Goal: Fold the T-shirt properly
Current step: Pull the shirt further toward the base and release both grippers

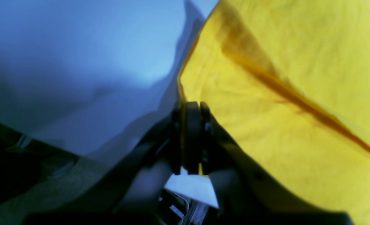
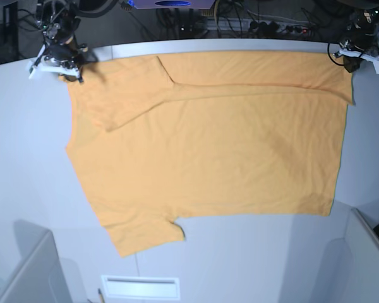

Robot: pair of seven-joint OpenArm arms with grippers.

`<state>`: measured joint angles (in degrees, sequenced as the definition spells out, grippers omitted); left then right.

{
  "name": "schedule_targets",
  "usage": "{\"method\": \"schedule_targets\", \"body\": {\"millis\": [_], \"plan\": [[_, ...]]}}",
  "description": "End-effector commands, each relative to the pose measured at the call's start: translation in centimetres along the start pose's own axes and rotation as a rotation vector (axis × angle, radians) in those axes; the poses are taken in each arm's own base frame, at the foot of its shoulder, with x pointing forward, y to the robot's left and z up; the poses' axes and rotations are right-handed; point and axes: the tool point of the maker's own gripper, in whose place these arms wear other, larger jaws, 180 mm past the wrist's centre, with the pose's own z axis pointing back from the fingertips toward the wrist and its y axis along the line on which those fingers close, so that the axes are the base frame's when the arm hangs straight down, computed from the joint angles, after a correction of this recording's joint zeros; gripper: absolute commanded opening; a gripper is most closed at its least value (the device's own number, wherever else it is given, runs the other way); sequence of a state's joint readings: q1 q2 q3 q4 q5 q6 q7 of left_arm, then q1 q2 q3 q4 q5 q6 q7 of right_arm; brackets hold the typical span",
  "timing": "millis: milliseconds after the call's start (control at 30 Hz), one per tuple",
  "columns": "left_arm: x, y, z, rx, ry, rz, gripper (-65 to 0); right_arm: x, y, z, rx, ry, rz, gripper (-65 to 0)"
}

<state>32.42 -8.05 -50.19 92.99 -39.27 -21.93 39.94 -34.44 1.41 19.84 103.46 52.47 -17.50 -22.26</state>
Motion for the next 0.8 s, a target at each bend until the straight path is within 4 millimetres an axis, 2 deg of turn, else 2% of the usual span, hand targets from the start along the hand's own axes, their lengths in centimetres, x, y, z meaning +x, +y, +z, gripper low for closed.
{"method": "schedule_targets", "body": {"millis": [0, 167, 300, 767], "plan": [[1.3, 0.1, 0.6, -0.001, -0.039, -0.02, -65.0, 0.7, 0.1, 0.4, 0.014, -0.021, 0.007, -65.0], [0.7, -0.3, 1.1, -0.004, -0.035, -0.018, -65.0, 0.2, -0.8, 0.8, -0.007, -0.007, 0.01, -65.0], [1.2, -0.6, 1.3, -0.008, -0.045, -0.029, -65.0, -0.1, -1.2, 1.0, -0.016, -0.002, 0.01, -65.0], [0.7, -0.2, 1.5, 0.001, -0.031, -0.03, -65.0, -0.6, -1.9, 1.3, -0.032, 0.009, 0.011, -65.0]]}}
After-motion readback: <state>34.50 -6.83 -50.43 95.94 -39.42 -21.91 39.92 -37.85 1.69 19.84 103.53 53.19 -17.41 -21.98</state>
